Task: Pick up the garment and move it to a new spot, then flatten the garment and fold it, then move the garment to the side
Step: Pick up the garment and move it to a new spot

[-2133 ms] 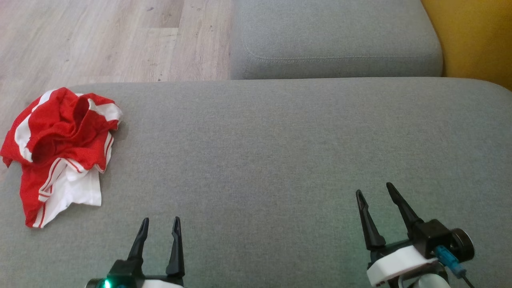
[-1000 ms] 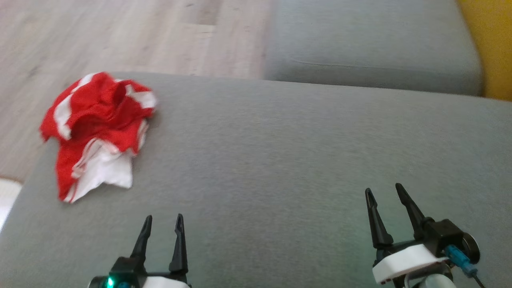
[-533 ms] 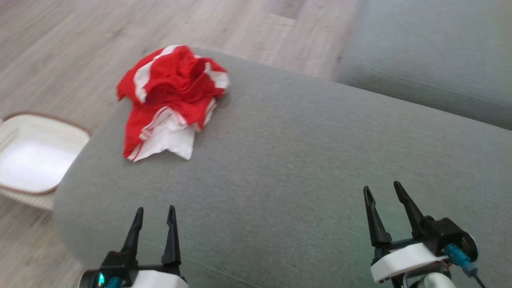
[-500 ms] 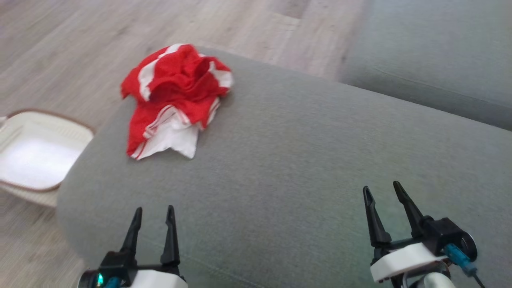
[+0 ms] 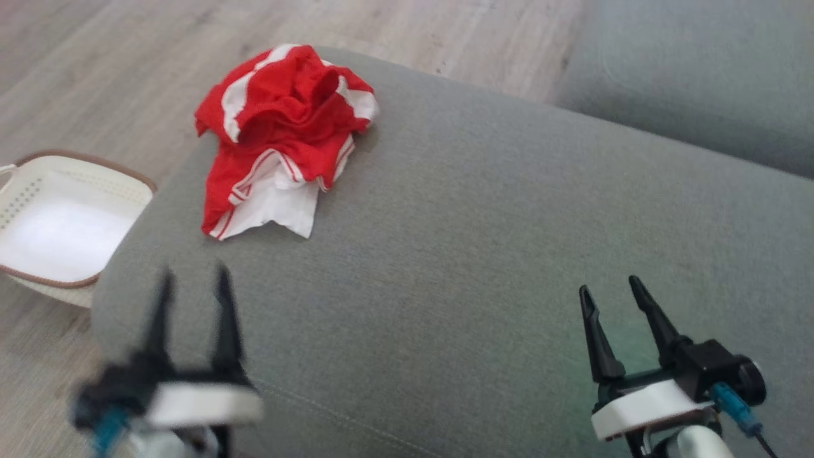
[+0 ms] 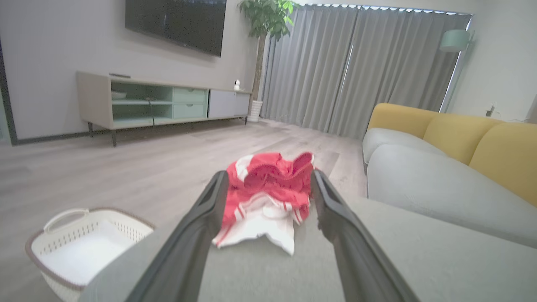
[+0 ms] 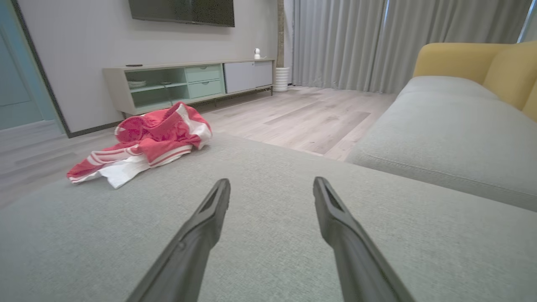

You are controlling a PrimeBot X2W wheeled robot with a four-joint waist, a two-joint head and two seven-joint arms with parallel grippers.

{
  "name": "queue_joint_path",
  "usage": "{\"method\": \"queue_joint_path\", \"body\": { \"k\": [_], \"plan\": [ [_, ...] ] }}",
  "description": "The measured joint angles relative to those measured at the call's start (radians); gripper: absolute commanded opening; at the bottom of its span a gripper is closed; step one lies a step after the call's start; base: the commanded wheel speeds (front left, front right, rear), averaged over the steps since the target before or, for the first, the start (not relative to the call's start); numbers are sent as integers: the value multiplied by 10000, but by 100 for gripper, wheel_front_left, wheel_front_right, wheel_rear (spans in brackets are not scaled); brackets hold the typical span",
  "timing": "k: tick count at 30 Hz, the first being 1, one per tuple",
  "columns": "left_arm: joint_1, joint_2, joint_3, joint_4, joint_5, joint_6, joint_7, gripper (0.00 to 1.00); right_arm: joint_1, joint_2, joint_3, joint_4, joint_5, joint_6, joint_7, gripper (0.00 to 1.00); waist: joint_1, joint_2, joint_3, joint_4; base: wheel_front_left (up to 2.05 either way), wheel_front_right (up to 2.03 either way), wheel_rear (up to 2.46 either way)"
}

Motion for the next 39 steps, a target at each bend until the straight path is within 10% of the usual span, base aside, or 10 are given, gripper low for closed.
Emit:
{"method": "queue_joint_path", "body": {
  "k": [14,35,36,39],
  "plan": [
    [-6782,2694,1244,472,-305,-838,3103,100,-1690,-27,-148,-631,-1551,0,13,100,2,0,1965,-1469,0,0,0],
    [-9030,2598,17,5710,-1133,-1513,4932,100,-2695,-65,-462,-1745,-2589,0,462,100,0,-1,5015,-3009,0,0,0],
    [-9131,2585,167,6029,-1308,-1509,4778,95,-2771,-65,-468,-1827,-2591,0,462,100,0,-1,5163,-3125,0,0,0],
    [-9411,2617,253,6383,-1338,-1476,4554,20,-2843,-65,-481,-1847,-2591,0,462,100,-1,-1,5309,-3267,0,0,0]
  ]
}}
